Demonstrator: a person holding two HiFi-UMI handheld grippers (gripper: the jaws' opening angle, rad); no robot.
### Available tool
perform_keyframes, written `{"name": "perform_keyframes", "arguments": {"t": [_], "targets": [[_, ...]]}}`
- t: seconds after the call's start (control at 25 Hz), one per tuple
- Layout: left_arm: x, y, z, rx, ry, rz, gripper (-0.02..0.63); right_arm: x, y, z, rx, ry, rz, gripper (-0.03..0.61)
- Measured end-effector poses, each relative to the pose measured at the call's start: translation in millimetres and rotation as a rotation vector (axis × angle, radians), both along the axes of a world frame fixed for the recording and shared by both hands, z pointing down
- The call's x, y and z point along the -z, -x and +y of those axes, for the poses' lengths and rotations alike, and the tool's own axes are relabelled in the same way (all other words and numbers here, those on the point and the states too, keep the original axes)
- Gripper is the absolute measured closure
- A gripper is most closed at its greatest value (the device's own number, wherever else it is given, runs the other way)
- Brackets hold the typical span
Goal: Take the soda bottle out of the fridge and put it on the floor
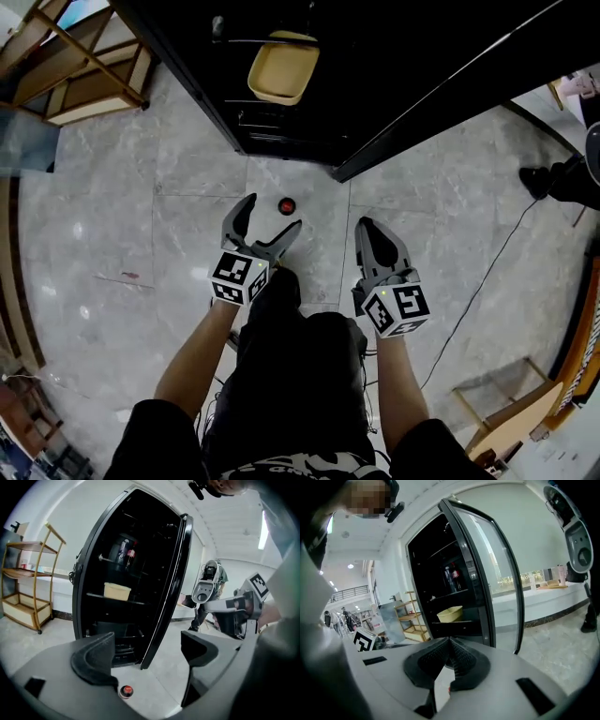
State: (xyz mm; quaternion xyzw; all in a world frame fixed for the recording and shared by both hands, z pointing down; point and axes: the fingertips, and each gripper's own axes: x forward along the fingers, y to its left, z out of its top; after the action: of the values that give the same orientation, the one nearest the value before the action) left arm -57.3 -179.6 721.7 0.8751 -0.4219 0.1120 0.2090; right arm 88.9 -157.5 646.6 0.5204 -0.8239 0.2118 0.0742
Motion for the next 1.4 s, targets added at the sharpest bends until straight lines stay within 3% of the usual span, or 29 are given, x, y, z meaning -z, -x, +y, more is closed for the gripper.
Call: {"name": "perform_keyframes", "arguments": {"t": [0.32, 0.56, 0.64, 0.88, 1.16, 1.4], "targets": [[216.5, 20.8, 18.6, -0.036, 0.037, 0.050, 0.183, 195.4, 19.1, 12.5, 0.021, 0.035, 0.004, 0.555], [329.7, 19.6, 29.2, -0.062, 0.034, 0.102, 0.186, 293.6, 15.9, 29.6, 0.027, 0.027, 0.020, 0.555], [359.8, 16.8, 30.6, -0.066, 0.021, 0.122, 0.229, 316.2, 11.8, 29.7, 0.020, 0.019, 0.029, 0.555], [420.2, 3.2, 28.1, -0.034, -0.042, 0.117, 0.599, 359.0, 3.8, 26.4, 0.034, -0.017, 0.022, 0.555], [468.0, -23.2, 22.3, -0.070, -0.082, 0.098, 0.607, 399.3, -6.5, 17.1, 0.070, -0.078, 0.009, 0.555], [498.8, -9.9, 23.1, -0.062, -0.158, 0.048, 0.606, 419.7, -21.2, 14.1, 0.056, -0.132, 0.048, 0.555]]}}
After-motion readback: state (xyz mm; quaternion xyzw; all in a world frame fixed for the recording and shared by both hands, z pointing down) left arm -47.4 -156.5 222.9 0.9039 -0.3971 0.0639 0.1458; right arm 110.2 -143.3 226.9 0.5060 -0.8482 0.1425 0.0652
